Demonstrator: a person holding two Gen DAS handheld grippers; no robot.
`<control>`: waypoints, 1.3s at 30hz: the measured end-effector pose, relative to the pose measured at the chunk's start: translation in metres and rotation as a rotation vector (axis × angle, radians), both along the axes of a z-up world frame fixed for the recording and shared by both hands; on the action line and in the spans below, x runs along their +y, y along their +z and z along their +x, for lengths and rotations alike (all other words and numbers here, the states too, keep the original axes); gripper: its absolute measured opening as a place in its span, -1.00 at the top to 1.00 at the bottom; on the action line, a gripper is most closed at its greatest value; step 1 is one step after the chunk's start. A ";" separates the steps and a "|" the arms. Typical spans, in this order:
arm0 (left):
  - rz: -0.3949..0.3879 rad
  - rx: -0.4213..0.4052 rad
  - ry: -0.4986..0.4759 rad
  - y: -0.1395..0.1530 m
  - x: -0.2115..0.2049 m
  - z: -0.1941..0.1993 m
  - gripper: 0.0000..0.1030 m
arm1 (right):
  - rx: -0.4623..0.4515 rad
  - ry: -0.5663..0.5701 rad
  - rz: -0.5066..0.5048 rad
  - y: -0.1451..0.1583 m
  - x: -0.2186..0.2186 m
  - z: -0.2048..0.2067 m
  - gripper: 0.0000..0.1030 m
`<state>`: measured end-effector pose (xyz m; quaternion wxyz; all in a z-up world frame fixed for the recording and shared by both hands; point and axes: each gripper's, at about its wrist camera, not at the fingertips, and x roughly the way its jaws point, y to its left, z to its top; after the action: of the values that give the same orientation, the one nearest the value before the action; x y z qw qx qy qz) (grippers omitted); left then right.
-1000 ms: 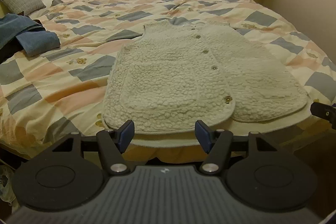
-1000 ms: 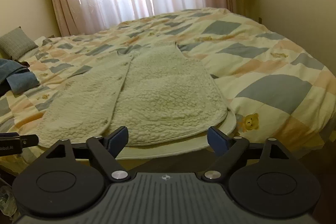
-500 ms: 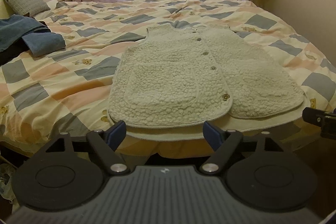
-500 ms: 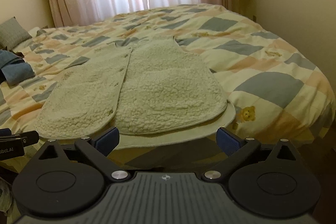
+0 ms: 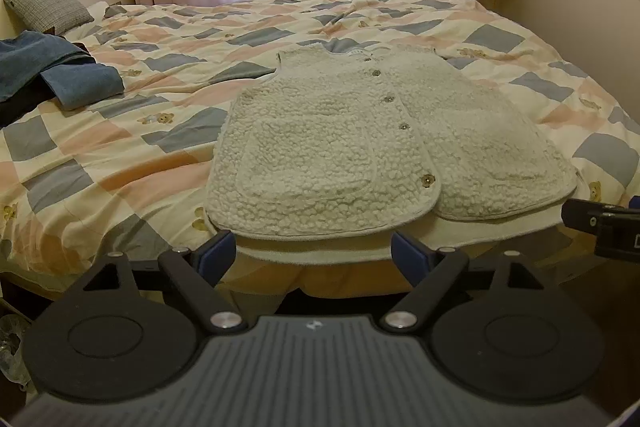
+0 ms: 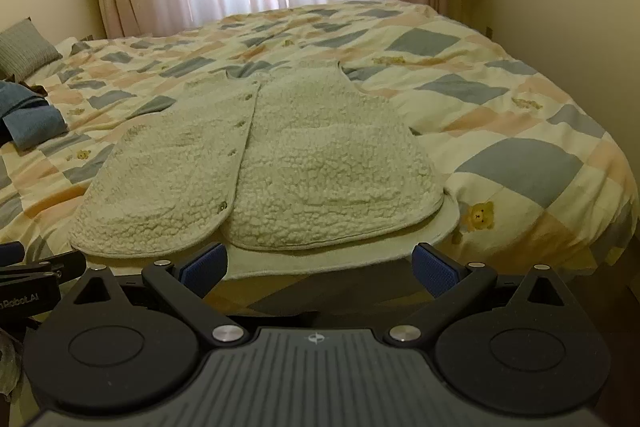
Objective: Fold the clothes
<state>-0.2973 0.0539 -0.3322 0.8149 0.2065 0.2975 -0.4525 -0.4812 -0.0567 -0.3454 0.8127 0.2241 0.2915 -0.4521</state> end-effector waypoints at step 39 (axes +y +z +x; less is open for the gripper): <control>0.040 0.087 -0.146 -0.032 -0.158 0.176 -0.10 | -0.053 0.120 0.121 -0.048 -0.237 0.018 0.17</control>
<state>-0.1215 -0.1042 -0.3640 0.7617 0.2242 0.3259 -0.5133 -0.4632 -0.2939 -0.3934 0.8308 0.2666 0.3095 -0.3780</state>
